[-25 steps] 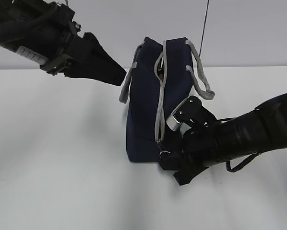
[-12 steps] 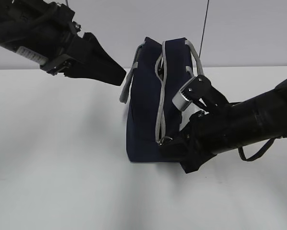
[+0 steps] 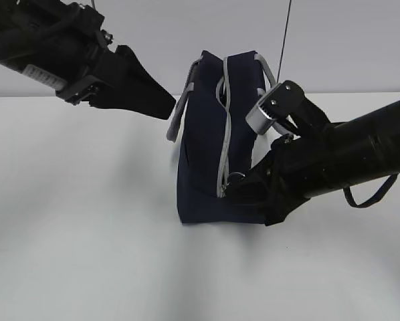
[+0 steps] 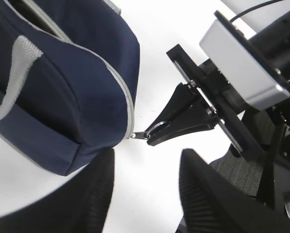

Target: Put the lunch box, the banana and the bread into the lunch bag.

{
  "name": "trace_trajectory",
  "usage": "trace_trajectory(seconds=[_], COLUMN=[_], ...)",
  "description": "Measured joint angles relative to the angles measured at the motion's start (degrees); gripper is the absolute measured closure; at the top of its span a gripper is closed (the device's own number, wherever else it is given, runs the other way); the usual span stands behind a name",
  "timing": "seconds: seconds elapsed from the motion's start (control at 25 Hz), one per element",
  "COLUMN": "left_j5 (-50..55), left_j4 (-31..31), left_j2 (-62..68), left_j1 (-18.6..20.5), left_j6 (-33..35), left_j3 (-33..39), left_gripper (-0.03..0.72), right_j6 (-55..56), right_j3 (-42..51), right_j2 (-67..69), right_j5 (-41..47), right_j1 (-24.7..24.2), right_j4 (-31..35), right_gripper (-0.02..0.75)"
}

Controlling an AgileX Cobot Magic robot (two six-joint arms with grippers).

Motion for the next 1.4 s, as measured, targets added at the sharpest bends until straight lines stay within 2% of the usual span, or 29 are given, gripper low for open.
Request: trace_trajectory(seconds=[0.44, 0.92, 1.4], left_j5=[-0.96, -5.85, -11.6], left_j4=[1.62, 2.38, 1.76], left_j2=[0.0, -0.08, -0.23], left_j1=[0.0, 0.0, 0.0], left_j6=[0.0, 0.7, 2.28], left_j3=[0.36, 5.15, 9.84], left_gripper=[0.365, 0.365, 0.365], right_j6=[10.74, 15.19, 16.2], right_j3=[-9.27, -17.26, -19.09], right_j2=[-1.21, -1.21, -1.21], right_j5=[1.4, 1.78, 0.95], right_j1=[0.0, 0.0, 0.0], right_j4=[-10.63, -15.91, -18.15], right_gripper=[0.754, 0.754, 0.754])
